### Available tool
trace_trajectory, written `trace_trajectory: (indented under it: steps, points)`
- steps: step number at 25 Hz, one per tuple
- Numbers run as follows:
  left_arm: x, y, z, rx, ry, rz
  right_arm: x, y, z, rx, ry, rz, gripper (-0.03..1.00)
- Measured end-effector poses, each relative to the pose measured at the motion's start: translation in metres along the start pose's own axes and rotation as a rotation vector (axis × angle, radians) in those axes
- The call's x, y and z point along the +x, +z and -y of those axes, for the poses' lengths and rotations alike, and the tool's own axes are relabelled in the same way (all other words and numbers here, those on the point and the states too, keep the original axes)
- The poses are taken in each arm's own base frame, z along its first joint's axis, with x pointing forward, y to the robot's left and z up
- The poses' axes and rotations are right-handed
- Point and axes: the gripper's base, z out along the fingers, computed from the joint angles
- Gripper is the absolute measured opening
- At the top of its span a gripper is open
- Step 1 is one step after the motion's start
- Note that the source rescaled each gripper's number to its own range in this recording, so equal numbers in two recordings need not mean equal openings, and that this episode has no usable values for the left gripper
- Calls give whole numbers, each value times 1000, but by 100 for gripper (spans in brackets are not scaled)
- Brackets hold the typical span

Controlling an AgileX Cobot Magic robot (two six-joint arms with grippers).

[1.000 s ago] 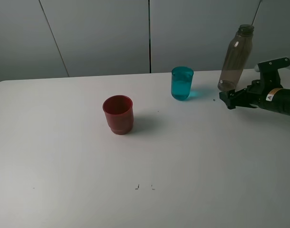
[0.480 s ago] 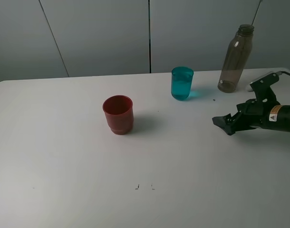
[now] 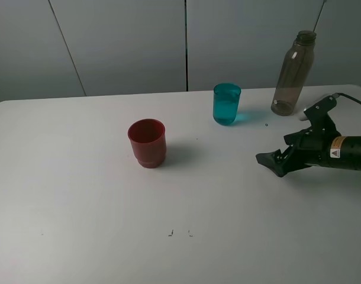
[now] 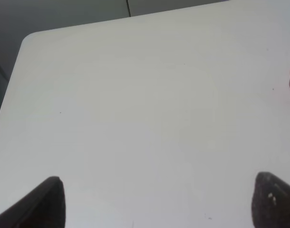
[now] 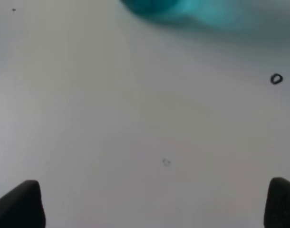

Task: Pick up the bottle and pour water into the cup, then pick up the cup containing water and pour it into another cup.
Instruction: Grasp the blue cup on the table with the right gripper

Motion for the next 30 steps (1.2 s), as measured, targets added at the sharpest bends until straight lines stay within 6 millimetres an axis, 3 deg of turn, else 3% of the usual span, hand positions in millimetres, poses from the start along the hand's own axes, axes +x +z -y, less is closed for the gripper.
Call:
trace_trajectory:
  steps: [10, 20, 30]
  points:
    - [0, 0, 0, 0, 0, 0, -16, 9, -13, 14, 9, 92, 100]
    - [0, 0, 0, 0, 0, 0, -50, 31, -16, 4, -20, 205, 100]
    - [0, 0, 0, 0, -2, 0, -57, 56, -19, 14, 21, 222, 100]
